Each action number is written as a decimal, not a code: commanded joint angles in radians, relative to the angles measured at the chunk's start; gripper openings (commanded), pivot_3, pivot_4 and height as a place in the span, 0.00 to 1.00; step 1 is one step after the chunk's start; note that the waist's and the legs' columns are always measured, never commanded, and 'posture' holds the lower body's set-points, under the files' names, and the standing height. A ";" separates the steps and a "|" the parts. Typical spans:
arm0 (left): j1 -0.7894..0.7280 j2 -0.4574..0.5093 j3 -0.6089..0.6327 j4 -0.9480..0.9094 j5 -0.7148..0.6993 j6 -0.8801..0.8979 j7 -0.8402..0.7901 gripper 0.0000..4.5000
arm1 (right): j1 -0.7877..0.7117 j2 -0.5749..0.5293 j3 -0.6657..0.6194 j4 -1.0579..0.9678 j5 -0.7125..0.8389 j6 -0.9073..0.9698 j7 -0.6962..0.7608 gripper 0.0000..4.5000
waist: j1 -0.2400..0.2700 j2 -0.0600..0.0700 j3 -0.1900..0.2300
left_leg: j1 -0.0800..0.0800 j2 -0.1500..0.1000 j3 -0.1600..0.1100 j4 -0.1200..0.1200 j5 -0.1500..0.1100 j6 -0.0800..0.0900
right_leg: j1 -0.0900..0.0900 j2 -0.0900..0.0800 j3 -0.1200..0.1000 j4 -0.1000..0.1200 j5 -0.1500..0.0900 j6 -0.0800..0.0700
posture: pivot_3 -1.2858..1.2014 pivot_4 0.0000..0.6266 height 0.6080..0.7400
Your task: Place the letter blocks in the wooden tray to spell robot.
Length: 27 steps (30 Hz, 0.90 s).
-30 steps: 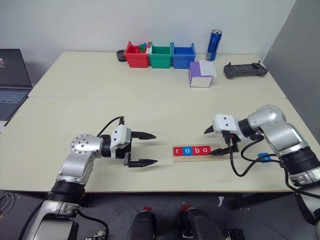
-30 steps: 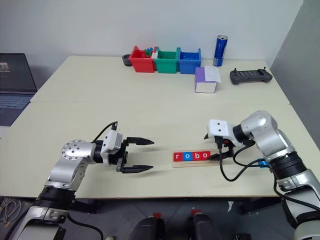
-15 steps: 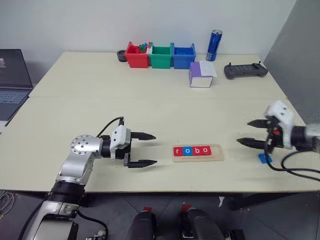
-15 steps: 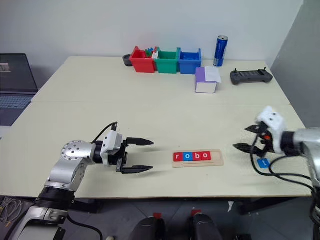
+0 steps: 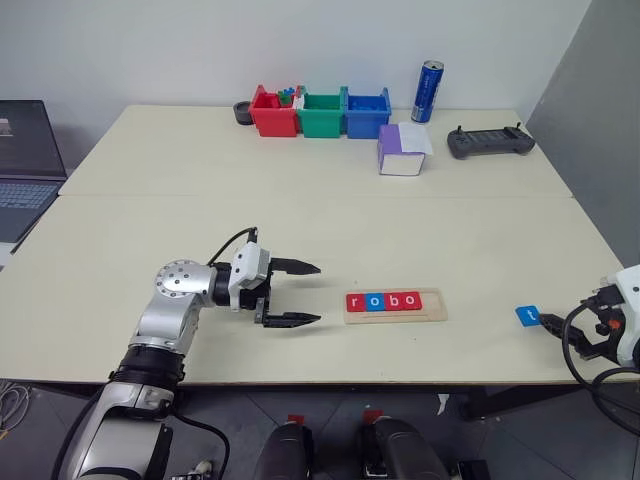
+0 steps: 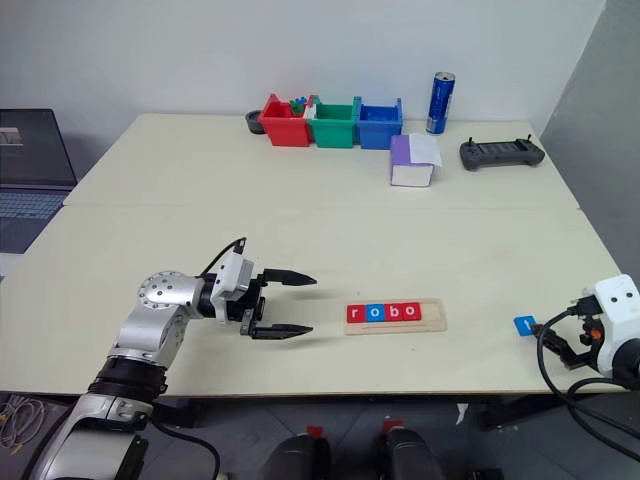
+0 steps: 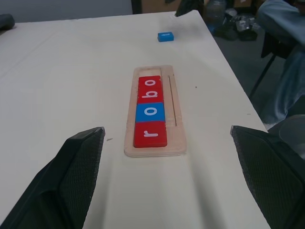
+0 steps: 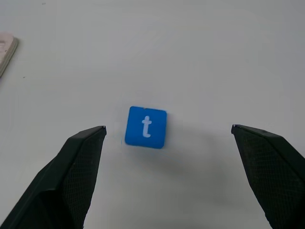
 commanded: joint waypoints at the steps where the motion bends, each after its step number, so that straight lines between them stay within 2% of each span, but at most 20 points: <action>1: -0.028 -0.012 -0.005 0.004 0.002 -0.023 -0.016 1.00 | -0.004 0.008 -0.039 -0.032 0.025 0.026 -0.043 0.99 | 0.000 0.000 0.000 | 0.000 0.000 0.000 0.000 0.000 0.000 | 0.000 0.000 0.000 0.000 0.000 0.000 | 0.52 0.24 1.00; 9: -0.046 -0.018 -0.014 0.032 0.019 -0.048 -0.026 1.00 | -0.052 0.016 0.004 0.005 0.058 0.035 -0.115 0.99 | -0.001 0.000 0.000 | 0.000 0.000 0.000 0.000 0.000 0.000 | 0.000 0.000 0.000 0.000 0.000 0.000 | 0.52 0.24 1.00; 27: 0.004 -0.002 0.006 -0.001 0.009 -0.046 -0.001 1.00 | -0.083 -0.027 0.057 0.095 0.084 -0.003 -0.141 0.99 | 0.000 0.000 0.000 | 0.000 0.000 0.000 0.000 0.000 0.000 | 0.000 0.000 0.000 -0.001 0.000 0.000 | 0.52 0.24 1.00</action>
